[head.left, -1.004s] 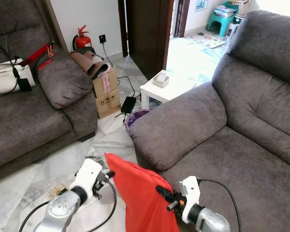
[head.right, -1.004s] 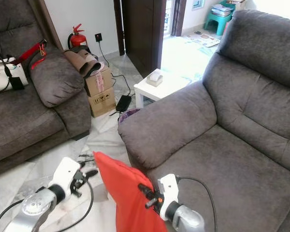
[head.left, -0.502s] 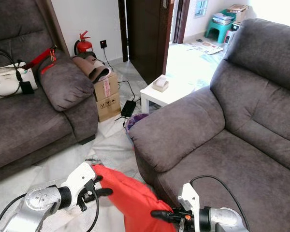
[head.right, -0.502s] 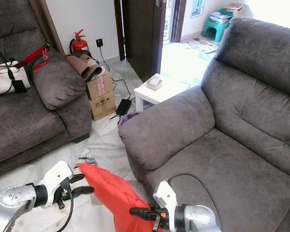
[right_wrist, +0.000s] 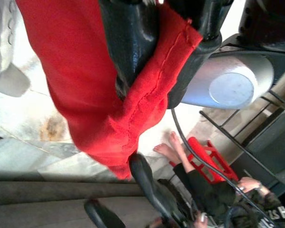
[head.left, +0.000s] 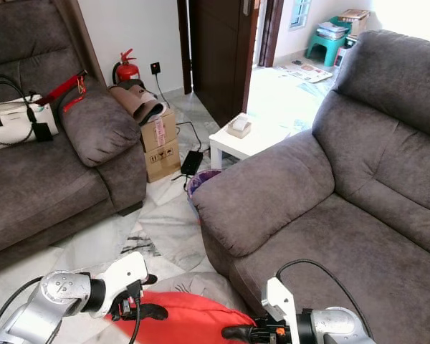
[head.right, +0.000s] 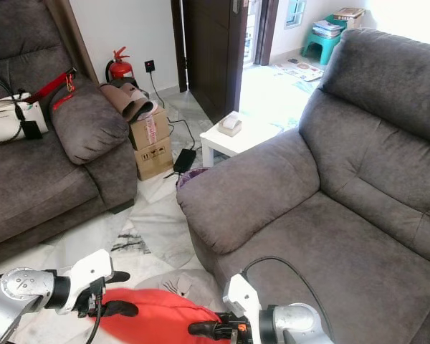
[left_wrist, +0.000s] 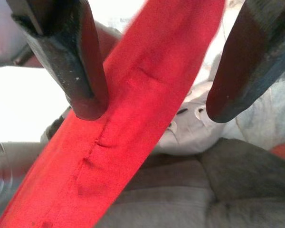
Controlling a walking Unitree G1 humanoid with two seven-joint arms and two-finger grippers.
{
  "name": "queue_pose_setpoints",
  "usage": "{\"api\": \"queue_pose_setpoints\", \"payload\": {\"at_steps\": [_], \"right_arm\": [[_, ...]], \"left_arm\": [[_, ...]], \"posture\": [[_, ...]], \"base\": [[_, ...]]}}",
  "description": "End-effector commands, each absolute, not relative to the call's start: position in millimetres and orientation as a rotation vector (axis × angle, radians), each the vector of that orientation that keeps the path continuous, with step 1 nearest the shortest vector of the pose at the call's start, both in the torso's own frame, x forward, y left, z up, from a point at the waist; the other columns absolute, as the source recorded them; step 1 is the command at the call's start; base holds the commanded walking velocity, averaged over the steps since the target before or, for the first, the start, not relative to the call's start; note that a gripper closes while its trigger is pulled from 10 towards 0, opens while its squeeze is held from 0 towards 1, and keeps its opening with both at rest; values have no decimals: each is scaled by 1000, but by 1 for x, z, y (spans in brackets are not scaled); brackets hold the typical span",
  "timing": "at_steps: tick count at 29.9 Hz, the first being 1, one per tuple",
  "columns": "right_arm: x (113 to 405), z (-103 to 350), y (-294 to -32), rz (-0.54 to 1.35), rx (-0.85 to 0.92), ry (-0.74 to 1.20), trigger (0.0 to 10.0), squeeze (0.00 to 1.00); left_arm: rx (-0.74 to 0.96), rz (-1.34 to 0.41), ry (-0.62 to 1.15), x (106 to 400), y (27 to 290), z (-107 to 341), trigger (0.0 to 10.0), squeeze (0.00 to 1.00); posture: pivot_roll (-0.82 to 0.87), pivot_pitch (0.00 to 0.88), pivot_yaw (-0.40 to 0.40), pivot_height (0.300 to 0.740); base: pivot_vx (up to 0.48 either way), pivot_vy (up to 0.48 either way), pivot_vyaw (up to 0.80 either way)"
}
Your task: Move the pillow to the sofa from floor
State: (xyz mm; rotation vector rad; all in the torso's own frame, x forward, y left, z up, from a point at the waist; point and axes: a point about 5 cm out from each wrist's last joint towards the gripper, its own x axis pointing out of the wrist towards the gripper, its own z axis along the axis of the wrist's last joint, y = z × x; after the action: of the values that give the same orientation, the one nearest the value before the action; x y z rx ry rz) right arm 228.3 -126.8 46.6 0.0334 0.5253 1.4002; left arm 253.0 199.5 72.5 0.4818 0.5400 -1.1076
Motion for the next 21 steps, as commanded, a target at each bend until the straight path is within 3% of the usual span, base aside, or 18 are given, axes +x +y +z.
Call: {"api": "queue_pose_setpoints", "payload": {"at_steps": [1,13,19,20,21], "right_arm": [[232,67,-117,1465,43,407,10000,0],[235,76,-111,1481,22,389,10000,0],[235,84,-111,1493,15,366,10000,0],[235,85,-112,1499,12,361,10000,0],[235,87,-112,1505,10,358,10000,0]], "left_arm": [[533,-1128,589,250,204,66,10000,1000],[707,-1231,698,239,207,39,10000,1000],[837,-1162,693,241,214,25,10000,1000],[862,-1136,682,242,214,21,10000,337],[874,-1112,672,242,214,19,10000,0]], "posture": [[83,64,19,740],[85,61,21,740],[81,58,22,740],[81,58,22,740],[78,55,21,740]], "base": [[0,0,0],[0,0,0],[0,0,0],[0,0,0],[0,0,0]]}}
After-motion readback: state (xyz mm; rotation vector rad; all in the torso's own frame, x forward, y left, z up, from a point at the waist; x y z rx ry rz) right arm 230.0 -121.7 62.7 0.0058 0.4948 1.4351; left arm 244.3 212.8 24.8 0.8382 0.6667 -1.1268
